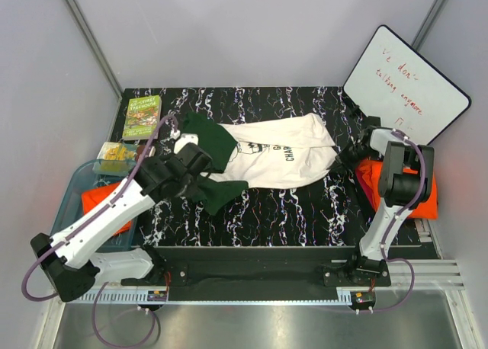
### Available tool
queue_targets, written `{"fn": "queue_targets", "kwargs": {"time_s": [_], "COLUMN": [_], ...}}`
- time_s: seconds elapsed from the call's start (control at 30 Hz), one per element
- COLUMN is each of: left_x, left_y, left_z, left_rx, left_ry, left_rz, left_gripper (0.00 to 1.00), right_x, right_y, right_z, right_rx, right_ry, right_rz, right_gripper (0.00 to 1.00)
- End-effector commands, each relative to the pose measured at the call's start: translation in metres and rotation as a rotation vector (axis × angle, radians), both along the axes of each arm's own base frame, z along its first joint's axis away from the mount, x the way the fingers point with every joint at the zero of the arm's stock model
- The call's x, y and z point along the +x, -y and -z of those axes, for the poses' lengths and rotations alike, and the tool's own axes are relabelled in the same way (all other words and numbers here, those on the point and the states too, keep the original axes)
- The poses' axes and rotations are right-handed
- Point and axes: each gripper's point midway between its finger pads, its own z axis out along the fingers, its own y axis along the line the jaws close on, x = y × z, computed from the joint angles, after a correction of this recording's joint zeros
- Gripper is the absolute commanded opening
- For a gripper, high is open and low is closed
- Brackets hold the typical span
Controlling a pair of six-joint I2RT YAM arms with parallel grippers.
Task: Fold and stack the t-shirts
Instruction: Fold the tshirt
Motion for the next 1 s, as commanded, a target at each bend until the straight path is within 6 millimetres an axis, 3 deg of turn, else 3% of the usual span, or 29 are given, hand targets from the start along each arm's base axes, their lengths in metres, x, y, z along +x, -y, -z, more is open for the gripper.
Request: {"fn": "queue_targets", "kwargs": {"time_s": [0.0,0.17,0.33,0.57,0.73,0.87,0.93,0.97], "left_x": [0.035,0.066,0.092,0.125,0.154,0.180,0.194,0.202], "left_y": [-0.004,-0.010,-0.021,-0.032,-0.025,-0.018,-0.017,-0.016], "left_z": [-0.042,-0.048,-0.049,-0.040,-0.036,-0.042,-0.036,-0.044], "left_rx": [-0.050,-0.053,-0.072,-0.035,-0.051,-0.083,-0.068,-0.072], "left_ry": [0.152,0.164,0.185,0.160,0.164,0.184,0.175,0.195], "left_rz": [-0.098,-0.169,-0.247,-0.299,-0.303,-0.307,-0.300,-0.298], "left_gripper": [0.00,0.00,0.00,0.00,0.00,0.00,0.00,0.00], "right_x": [0.015,0.045,0.072,0.099,0.095,0.091,0.088,0.087], "right_y": [0.003,0.002,-0.004,-0.031,-0.050,-0.047,-0.044,-0.043], "right_z": [-0.036,-0.051,-0.052,-0.033,-0.017,-0.035,-0.049,-0.054], "right_rx": [-0.034,-0.011,0.025,0.071,0.075,0.016,-0.011,-0.022], "right_ry": [0.117,0.158,0.177,0.139,0.103,0.151,0.188,0.200], "right_rz": [-0.049,-0.051,-0.071,-0.143,-0.197,-0.221,-0.238,-0.241], "right_gripper": [0.00,0.00,0.01,0.06,0.26,0.50,0.54,0.58]}}
